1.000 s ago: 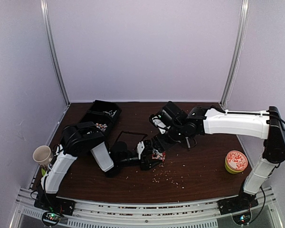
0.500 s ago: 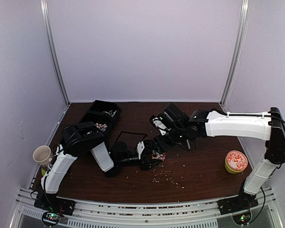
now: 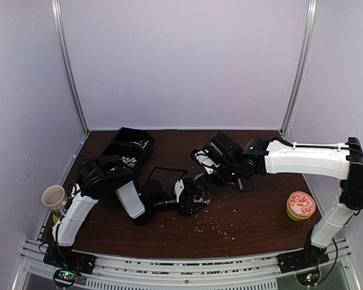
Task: Pack the candies
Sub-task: Place the box lid on the packing bottle, then screw the box lid onto the packing bottle.
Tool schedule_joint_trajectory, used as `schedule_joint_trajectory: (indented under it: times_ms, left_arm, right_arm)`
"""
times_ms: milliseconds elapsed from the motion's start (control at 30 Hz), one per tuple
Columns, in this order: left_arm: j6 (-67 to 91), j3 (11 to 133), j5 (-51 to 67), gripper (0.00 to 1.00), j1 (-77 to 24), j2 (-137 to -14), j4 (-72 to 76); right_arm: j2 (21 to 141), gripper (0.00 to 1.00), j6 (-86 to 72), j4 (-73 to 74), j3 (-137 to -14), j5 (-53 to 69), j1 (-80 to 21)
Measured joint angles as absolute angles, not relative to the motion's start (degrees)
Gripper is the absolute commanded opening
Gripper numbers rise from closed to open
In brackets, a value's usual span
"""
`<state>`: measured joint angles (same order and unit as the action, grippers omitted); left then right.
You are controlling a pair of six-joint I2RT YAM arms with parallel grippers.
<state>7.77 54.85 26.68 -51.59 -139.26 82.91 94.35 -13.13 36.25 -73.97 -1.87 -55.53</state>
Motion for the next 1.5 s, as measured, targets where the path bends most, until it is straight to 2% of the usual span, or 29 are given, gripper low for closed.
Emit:
schedule_joint_trajectory:
  times_ms: [300, 400, 533, 700, 867, 1100, 1300, 1500]
  left_arm:
    - [7.77, 54.76, 26.68, 0.68, -51.57, -139.26, 83.00]
    - [7.77, 54.76, 26.76, 0.68, -51.57, -139.26, 83.02]
    - [7.79, 54.76, 27.07, 0.68, -51.57, -139.26, 83.02]
    - [7.79, 54.76, 27.40, 0.67, -51.57, -139.26, 83.02]
    - [7.81, 54.76, 27.73, 0.67, -51.59, -139.26, 83.02]
    - [7.81, 54.76, 28.12, 0.67, -51.59, -139.26, 83.02]
    - [7.84, 54.76, 28.32, 0.67, -51.59, -139.26, 83.00]
    - [7.84, 54.76, 28.47, 0.67, -51.59, -139.26, 83.00]
  right_arm:
    - [89.36, 0.94, -9.52, 37.17, -71.13, 2.48, -54.85]
    - [86.59, 0.87, -8.73, 36.67, -69.49, 6.33, -52.84]
    - [84.14, 0.70, -8.43, 33.67, -68.69, 12.43, -47.44]
    - [86.61, 0.54, -7.55, 30.39, -70.76, 19.05, -43.59]
    - [94.02, 0.53, -6.07, 30.24, -76.71, 24.23, -42.92]
    - [99.77, 0.52, -4.25, 31.35, -79.37, 24.67, -42.09]
    - [101.03, 0.42, -3.49, 31.88, -79.37, 25.28, -41.32]
    - [101.30, 0.39, -4.01, 30.39, -78.13, 27.29, -41.21]
